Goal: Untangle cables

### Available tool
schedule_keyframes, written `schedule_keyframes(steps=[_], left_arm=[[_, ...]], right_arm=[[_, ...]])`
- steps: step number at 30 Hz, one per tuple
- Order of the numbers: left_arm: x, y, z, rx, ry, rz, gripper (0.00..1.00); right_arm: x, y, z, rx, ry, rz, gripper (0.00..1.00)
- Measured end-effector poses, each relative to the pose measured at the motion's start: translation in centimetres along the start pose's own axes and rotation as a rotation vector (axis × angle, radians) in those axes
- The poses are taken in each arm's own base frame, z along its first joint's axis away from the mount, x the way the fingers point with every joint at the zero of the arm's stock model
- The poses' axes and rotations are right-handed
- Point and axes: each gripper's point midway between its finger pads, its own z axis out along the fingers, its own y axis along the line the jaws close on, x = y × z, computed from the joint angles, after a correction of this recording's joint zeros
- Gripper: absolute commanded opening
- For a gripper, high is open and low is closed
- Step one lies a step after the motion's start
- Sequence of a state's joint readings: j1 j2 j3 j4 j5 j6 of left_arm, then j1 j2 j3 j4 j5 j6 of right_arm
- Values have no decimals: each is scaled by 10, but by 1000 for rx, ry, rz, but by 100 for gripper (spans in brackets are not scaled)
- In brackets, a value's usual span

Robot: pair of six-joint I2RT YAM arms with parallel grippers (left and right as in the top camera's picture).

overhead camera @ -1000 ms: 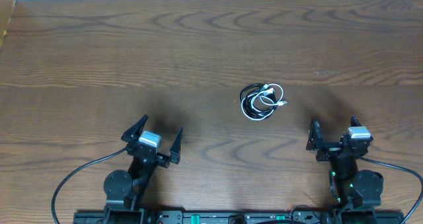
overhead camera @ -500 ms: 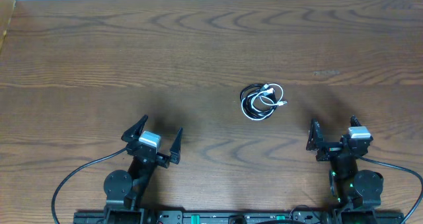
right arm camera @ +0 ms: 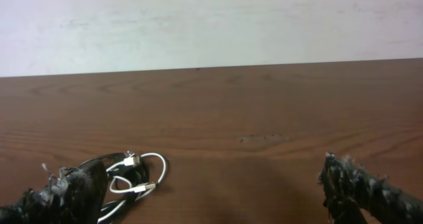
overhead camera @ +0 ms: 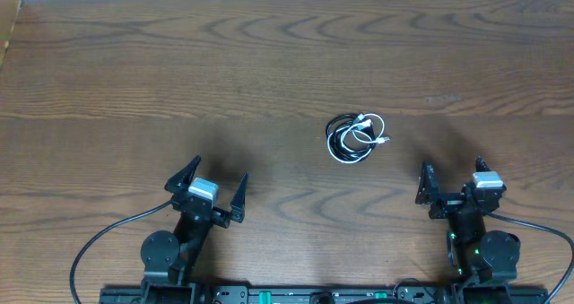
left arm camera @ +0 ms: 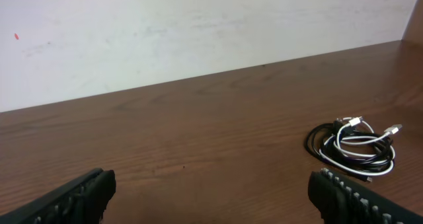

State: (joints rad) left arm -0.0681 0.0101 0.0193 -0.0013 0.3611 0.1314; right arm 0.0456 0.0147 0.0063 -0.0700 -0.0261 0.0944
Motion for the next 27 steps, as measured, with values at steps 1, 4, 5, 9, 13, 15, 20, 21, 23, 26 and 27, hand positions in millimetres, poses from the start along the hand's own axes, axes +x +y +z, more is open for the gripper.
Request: schedule_keyframes(steps=[1, 4, 5, 9, 13, 15, 20, 21, 23, 26, 27], left_arm=[[0, 0, 0, 0, 0, 0, 98], [0, 0, 0, 0, 0, -26, 98], [0, 0, 0, 0, 0, -43, 97], [0, 0, 0, 0, 0, -136, 97], [0, 0, 0, 0, 1, -227, 98], [1, 0, 0, 0, 5, -266, 98], [11, 0, 2, -6, 59, -346, 98], [14, 0, 2, -8, 78, -360, 98], [22, -1, 1, -13, 131, -386, 98], [31, -2, 1, -16, 181, -406, 98], [33, -2, 2, -17, 192, -413, 98]], right_arm=[[0, 0, 0, 0, 0, 0, 99], [0, 0, 0, 0, 0, 0, 99], [0, 0, 0, 0, 0, 0, 99], [0, 0, 0, 0, 0, 0, 99], [0, 1, 0, -5, -1, 15, 99], [0, 2, 0, -11, 0, 40, 99], [0, 4, 0, -23, 1, 93, 99], [0, 4, 0, -24, 1, 97, 99], [0, 5, 0, -26, 2, 107, 99], [0, 5, 0, -27, 3, 111, 99], [1, 4, 0, -26, 9, 112, 99]])
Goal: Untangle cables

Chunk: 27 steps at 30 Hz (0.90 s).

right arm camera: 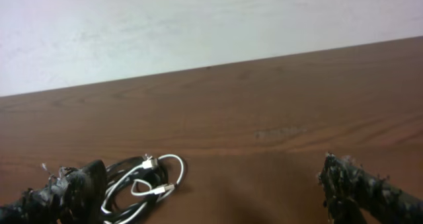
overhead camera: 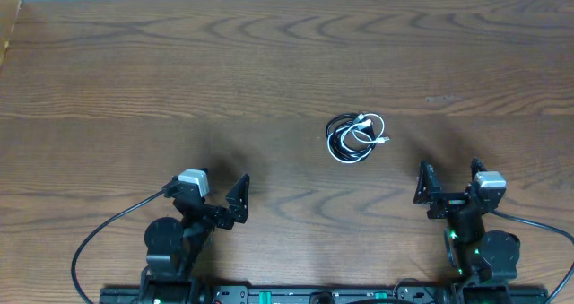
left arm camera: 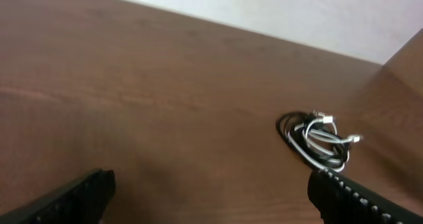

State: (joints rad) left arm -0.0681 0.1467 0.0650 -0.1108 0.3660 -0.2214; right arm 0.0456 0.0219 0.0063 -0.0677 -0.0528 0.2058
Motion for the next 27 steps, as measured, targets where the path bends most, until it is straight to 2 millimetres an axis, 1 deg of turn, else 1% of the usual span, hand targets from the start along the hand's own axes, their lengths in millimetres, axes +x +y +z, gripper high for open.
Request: schedule_keyframes(steps=[2, 4, 10, 13, 17, 21, 24, 27], left_arm=[[5, 1, 1, -6, 29, -12, 98], [7, 2, 1, -16, 63, -29, 98], [-3, -2, -3, -35, 126, -53, 98], [-4, -3, -3, -52, 182, -73, 98], [-5, -2, 0, -71, 243, -94, 98], [-1, 0, 2, -92, 315, -118, 98], [8, 2, 2, -114, 387, -142, 98], [10, 3, 1, -135, 455, -165, 98]], right_arm=[[3, -1, 1, 2, 15, 1, 99], [12, -1, 3, 3, 54, 6, 99], [40, -2, 6, 2, 181, 16, 99], [56, -4, 5, 12, 277, 24, 99], [70, -5, 2, 28, 401, 35, 99], [71, -4, 3, 38, 472, 42, 99], [77, -5, 1, 53, 554, 49, 99], [84, -6, -2, 76, 658, 57, 99]])
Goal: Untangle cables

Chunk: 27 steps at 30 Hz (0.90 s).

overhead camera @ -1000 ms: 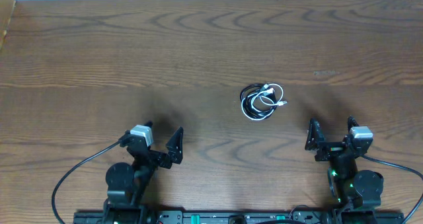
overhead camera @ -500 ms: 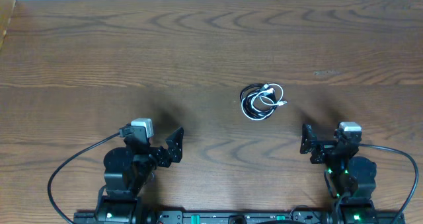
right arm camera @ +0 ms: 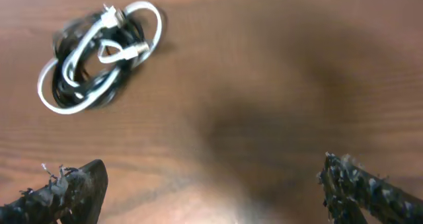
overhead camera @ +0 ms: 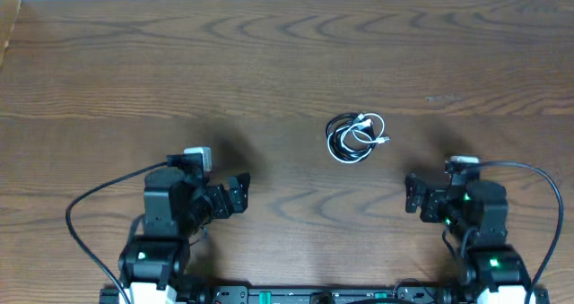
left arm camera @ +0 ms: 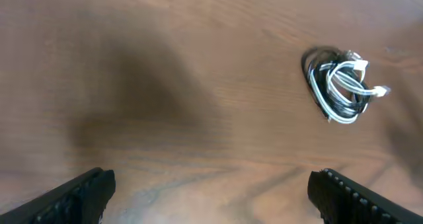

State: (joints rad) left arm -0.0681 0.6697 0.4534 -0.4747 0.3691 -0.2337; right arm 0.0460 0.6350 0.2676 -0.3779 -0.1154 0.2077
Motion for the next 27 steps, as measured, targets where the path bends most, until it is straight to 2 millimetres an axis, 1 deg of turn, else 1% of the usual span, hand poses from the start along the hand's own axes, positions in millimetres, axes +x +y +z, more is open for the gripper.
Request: schedule_keyframes(steps=[3, 8, 10, 16, 20, 24, 27], left_arm=[[-9, -5, -7, -8, 27, -9, 98], [-32, -18, -23, -11, 35, -5, 98], [-41, -24, -33, -13, 45, 8, 98], [-67, -39, -55, -6, 21, 25, 98], [-70, -42, -59, -3, 12, 28, 97], [-61, -39, -59, -14, 49, 16, 98], [-60, -39, -59, -16, 54, 15, 98]], right_arm=[[-2, 0, 1, 22, 83, -2, 99], [-21, 2, -1, 37, 141, -53, 99], [-26, 3, -2, 38, 151, -75, 99], [-26, 3, -7, 45, 190, -137, 99], [-23, 2, -8, 49, 203, -150, 99], [-32, 3, -6, 47, 168, -157, 99], [-36, 4, -6, 44, 152, -159, 99]])
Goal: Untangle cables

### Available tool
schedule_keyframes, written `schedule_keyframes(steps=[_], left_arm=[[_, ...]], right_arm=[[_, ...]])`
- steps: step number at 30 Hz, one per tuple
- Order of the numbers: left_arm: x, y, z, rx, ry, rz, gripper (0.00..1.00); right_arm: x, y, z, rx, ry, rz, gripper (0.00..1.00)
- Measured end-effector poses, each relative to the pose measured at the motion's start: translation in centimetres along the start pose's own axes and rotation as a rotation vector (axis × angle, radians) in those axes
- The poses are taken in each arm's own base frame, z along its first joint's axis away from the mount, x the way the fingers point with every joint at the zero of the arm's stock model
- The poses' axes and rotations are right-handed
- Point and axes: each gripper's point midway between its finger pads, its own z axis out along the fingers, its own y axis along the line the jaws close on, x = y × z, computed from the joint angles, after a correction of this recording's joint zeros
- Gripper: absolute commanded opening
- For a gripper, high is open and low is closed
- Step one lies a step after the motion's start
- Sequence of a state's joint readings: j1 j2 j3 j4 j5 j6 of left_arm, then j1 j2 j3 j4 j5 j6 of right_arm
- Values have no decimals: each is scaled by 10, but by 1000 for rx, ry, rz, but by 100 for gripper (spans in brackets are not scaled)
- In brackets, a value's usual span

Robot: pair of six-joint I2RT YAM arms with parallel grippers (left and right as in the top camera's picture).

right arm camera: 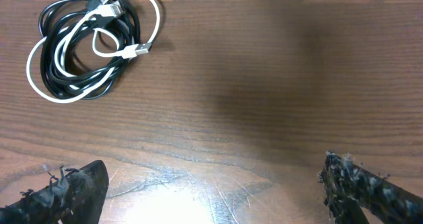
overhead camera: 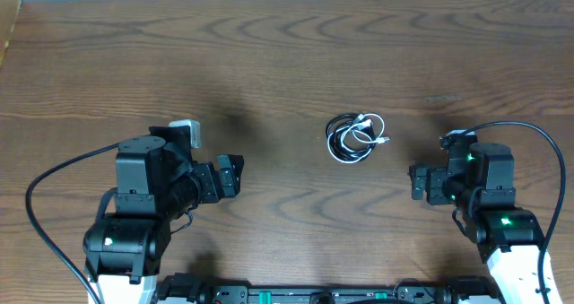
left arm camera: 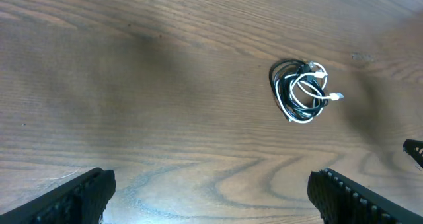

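A small coil of black and white cables [overhead camera: 355,137] wound together lies on the brown wooden table [overhead camera: 269,62], right of centre. It also shows in the left wrist view as the cable bundle [left arm camera: 301,90] and in the right wrist view as the cable bundle [right arm camera: 86,45]. My left gripper [left arm camera: 211,196] hovers open well to the left of it, high over bare wood. My right gripper [right arm camera: 211,191] hovers open to its right, with nothing between the fingers. White USB plugs stick out of the coil.
The table's far edge meets a white wall at the top. The arms' black supply cables [overhead camera: 54,196] loop at the near left and near right.
Both arms have risen and tilted further down; the wrist views now look straight down on the table from higher up. The cable coil has not moved.
Both grippers stood open, low at the near edge, looking level across the table. Then the wrists tilted downward, and the arms lifted and reached forward. Now both hover open over the table on either side of the untouched coil.
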State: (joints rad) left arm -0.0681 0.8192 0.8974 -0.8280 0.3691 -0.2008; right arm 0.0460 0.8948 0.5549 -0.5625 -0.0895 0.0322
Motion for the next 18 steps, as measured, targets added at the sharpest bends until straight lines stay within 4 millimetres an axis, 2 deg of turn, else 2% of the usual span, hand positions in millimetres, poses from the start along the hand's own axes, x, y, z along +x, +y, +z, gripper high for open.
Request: schedule_keyframes(steps=[10, 18], left_arm=[[-1, 0, 1, -1, -1, 0, 98], [-15, 4, 0, -32, -61, 20, 98]], right_arm=[[1, 0, 0, 0, 3, 0, 99], [1, 0, 0, -3, 3, 0, 99]])
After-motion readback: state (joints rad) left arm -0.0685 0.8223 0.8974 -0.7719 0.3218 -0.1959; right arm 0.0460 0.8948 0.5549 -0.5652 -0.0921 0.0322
